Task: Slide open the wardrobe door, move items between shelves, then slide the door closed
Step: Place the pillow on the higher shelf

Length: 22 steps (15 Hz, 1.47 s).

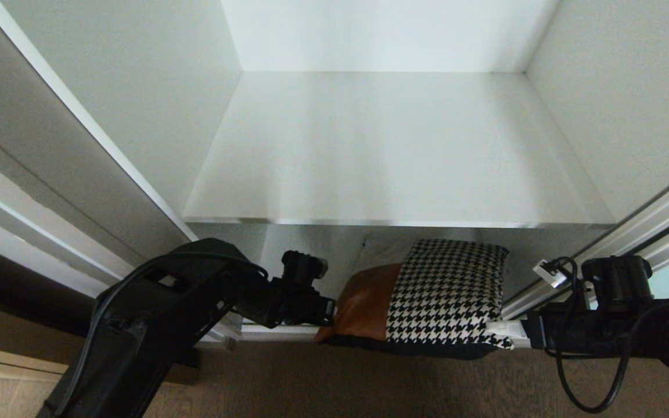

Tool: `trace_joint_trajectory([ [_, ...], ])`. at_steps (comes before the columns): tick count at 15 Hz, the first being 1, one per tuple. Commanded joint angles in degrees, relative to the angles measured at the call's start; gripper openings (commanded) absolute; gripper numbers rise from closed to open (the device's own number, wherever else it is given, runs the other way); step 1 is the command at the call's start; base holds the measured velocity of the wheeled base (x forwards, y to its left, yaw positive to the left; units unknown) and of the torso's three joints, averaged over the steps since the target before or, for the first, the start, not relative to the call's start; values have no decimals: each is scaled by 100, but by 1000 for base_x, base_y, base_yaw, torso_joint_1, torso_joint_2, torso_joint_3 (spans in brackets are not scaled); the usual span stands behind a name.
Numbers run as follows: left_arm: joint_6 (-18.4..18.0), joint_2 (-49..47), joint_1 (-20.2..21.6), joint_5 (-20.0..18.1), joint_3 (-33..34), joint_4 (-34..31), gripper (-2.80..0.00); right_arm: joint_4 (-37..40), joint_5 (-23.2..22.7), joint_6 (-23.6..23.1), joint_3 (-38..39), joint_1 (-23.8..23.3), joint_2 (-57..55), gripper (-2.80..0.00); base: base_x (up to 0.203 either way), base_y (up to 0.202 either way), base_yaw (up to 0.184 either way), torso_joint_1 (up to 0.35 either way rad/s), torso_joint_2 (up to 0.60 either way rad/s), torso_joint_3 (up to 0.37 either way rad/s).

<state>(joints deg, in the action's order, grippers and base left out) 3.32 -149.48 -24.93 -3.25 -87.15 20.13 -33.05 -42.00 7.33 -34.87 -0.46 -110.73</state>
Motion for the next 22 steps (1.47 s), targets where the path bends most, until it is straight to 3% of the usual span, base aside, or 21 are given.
trace_joint_trajectory([
  [1,-33,162,45,-282,180,46,0,-26,-28,6,-12,1,-44,-280,0,0,0,0,0,0],
  [3,-179,704,172,-1001,888,131,0,-26,-28,14,-31,-6,-38,-280,0,0,0,0,0,0],
  [4,-535,883,303,-1534,1382,281,0,-26,-28,14,-55,-6,-63,-280,0,0,0,0,0,0],
  [6,-1856,1024,525,-2166,2220,719,0,-17,-28,14,-48,-6,-72,-280,0,0,0,0,0,0],
  [9,-2968,1147,746,-2700,2785,1024,0,-17,-28,6,-54,-6,-106,-280,0,0,0,0,0,0],
  [11,-3603,874,833,-2806,2542,998,0,-26,-22,6,-55,1,-142,-280,0,0,0,0,0,0],
  [15,-4199,307,845,-2827,1303,492,0,-26,-19,1,-95,-6,-142,-280,0,0,0,0,0,0],
  [22,-4403,-339,806,-3143,-190,-432,0,-17,-55,23,-187,-6,-195,-280,0,0,0,0,0,0],
])
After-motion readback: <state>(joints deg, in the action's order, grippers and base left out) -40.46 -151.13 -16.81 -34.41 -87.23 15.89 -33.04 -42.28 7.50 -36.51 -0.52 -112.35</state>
